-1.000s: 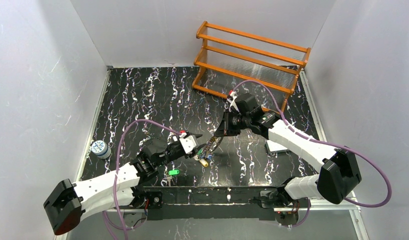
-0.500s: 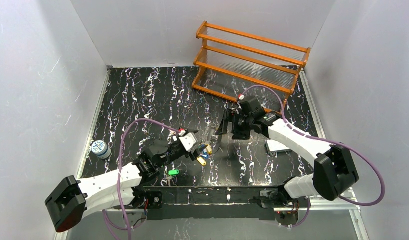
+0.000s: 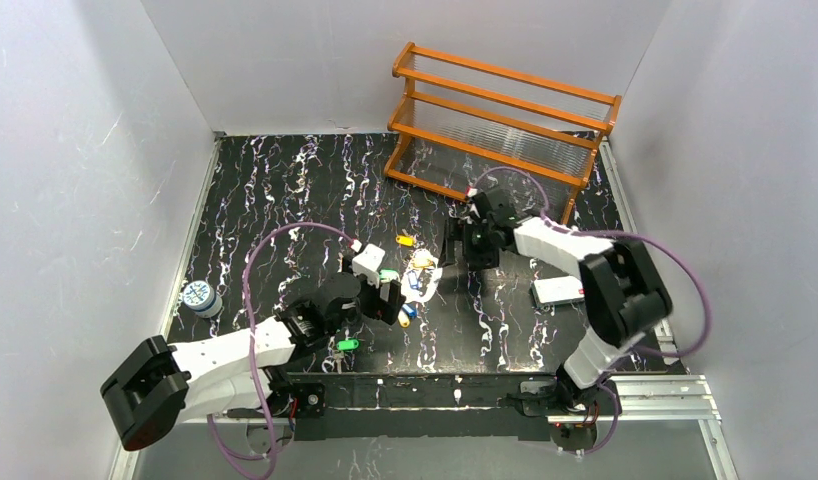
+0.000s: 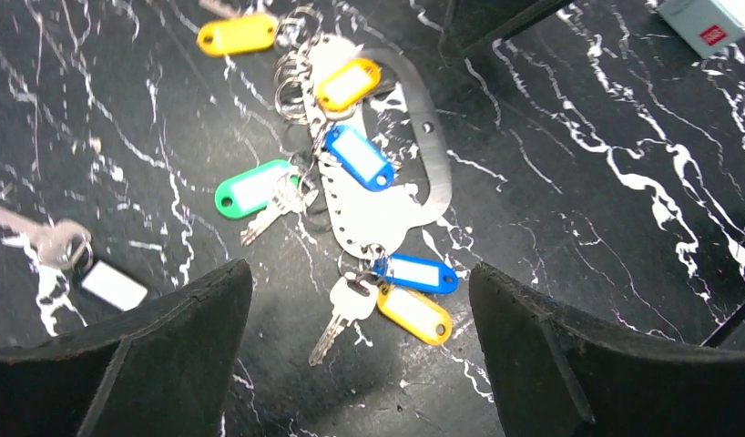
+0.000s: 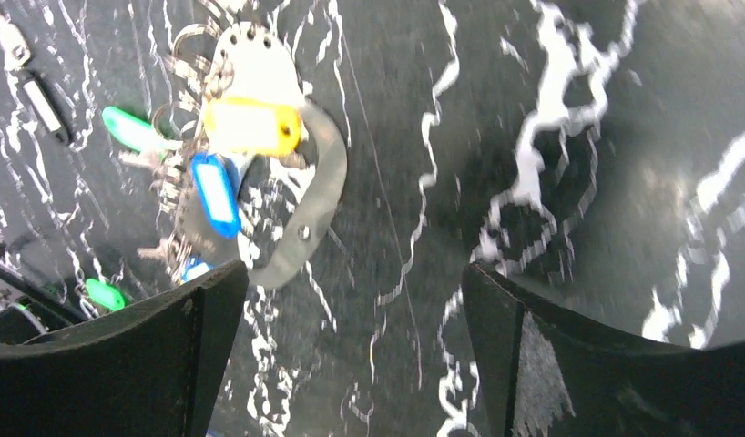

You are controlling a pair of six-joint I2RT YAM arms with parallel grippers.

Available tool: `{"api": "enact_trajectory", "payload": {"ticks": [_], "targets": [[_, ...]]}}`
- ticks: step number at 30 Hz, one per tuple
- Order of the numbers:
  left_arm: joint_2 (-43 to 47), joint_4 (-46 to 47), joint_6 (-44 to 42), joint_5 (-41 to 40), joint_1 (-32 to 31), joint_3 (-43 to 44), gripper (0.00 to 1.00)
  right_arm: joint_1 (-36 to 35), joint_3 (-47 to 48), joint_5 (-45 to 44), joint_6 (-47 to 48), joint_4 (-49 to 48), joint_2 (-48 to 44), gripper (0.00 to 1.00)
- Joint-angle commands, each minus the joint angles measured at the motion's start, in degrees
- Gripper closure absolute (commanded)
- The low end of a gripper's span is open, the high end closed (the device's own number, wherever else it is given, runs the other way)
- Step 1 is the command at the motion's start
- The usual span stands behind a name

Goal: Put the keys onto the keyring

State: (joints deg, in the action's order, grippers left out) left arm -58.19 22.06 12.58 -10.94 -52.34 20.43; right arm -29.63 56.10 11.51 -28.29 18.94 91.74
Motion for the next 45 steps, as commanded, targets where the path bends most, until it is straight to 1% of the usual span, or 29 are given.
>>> {"api": "enact_trajectory", "payload": {"ticks": [1, 3, 6, 9, 11, 12, 14, 15, 17, 18, 20, 21, 22, 23, 25, 27, 29, 31, 33, 35, 37, 38, 41, 45], "targets": [[-0.9, -7.6, 9.2, -5.2, 0.4, 3.0, 0.13, 0.0, 8.0, 5.7, 4.5, -5.8, 8.3, 0.08], [-1.1, -9.1, 11.4, -5.2, 1.3, 3.0, 0.13, 0.0, 10.8, 6.8, 6.2, -6.5, 12.5, 0.14], [-1.1, -8.8, 14.0, -1.2, 4.0, 1.8, 0.15, -0.1, 12.6, 8.6, 7.6, -7.0, 16.8, 0.19], [-1.4, -7.2, 17.2, 5.2, 8.5, 0.2, 0.16, -0.4, 9.4, 10.8, 7.7, -9.5, 17.4, 0.20], [-2.0, -5.4, 19.6, 9.3, 12.3, -1.0, 0.19, -1.4, 6.9, 12.5, 7.4, -10.4, 17.3, 0.24], [-2.4, -4.9, 20.5, 10.7, 13.4, -1.3, 0.20, -2.0, 5.6, 13.6, 7.2, -10.4, 17.1, 0.28], [-3.3, -5.1, 21.9, 12.9, 14.5, -1.2, 0.21, -3.8, 1.3, 15.6, 6.4, -10.8, 16.0, 0.34], [-3.8, -5.3, 22.2, 13.6, 14.7, -1.1, 0.23, -4.9, -1.0, 16.9, 5.5, -11.9, 15.0, 0.39], [-5.0, -6.3, 23.0, 14.2, 14.8, -0.6, 0.28, -7.4, -5.4, 19.6, 2.7, -13.6, 12.3, 0.57], [-5.8, -6.7, 23.4, 14.6, 14.8, -0.4, 0.30, -8.6, -7.6, 21.6, 0.6, -15.7, 10.8, 0.61], [-6.9, -7.3, 24.3, 15.3, 14.9, -0.4, 0.33, -10.8, -12.0, 27.8, -3.8, -22.2, 8.0, 0.62], [-7.1, -7.4, 24.7, 15.4, 14.9, -0.6, 0.33, -11.2, -13.4, 30.7, -6.4, -25.0, 6.8, 0.60], [-7.1, -7.6, 25.1, 15.2, 14.8, -1.0, 0.33, -11.2, -14.2, 32.8, -7.5, -26.6, 5.4, 0.58], [-6.8, -8.1, 25.5, 14.6, 14.8, -1.2, 0.33, -10.9, -14.3, 33.0, -7.4, -26.7, 3.7, 0.53], [-5.5, -9.9, 26.1, 13.0, 14.9, -1.3, 0.33, -9.3, -12.3, 29.8, -5.4, -23.4, 0.5, 0.47], [-3.6, -12.7, 26.2, 11.8, 14.8, -0.9, 0.33, -7.2, -9.0, 25.5, -2.3, -19.8, -1.3, 0.45], [-1.3, -16.5, 25.9, 8.5, 14.8, 0.0, 0.35, -6.7, -4.9, 20.2, 1.4, -16.4, -0.9, 0.45], [1.2, -20.2, 25.9, 6.5, 14.8, 0.8, 0.37, -6.6, 0.3, 16.7, 4.7, -13.0, 2.2, 0.45], [3.5, -23.1, 26.3, 6.0, 14.8, 0.9, 0.40, -6.7, 6.5, 15.6, 6.9, -10.4, 6.5, 0.46], [4.9, -24.1, 27.4, 7.8, 14.8, 0.2, 0.50, -6.6, 11.1, 15.9, 7.9, -9.2, 10.9, 0.48], [5.0, -23.1, 29.9, 10.6, 14.8, -0.9, 0.59, -6.8, 15.2, 17.0, 8.6, -8.0, 15.2, 0.49], [4.8, -22.4, 31.0, 13.3, 14.7, -1.8, 0.63, -6.9, 17.1, 17.4, 9.2, -7.3, 17.3, 0.49], [4.7, -17.0, 34.7, 17.0, 14.3, -5.6, 0.67, -7.5, 22.3, 18.5, 10.8, -4.7, 23.9, 0.51], [2.1, -13.2, 36.4, 16.9, 13.9, -9.1, 0.67, -8.2, 26.9, 17.8, 11.8, -0.4, 30.0, 0.60]]}}
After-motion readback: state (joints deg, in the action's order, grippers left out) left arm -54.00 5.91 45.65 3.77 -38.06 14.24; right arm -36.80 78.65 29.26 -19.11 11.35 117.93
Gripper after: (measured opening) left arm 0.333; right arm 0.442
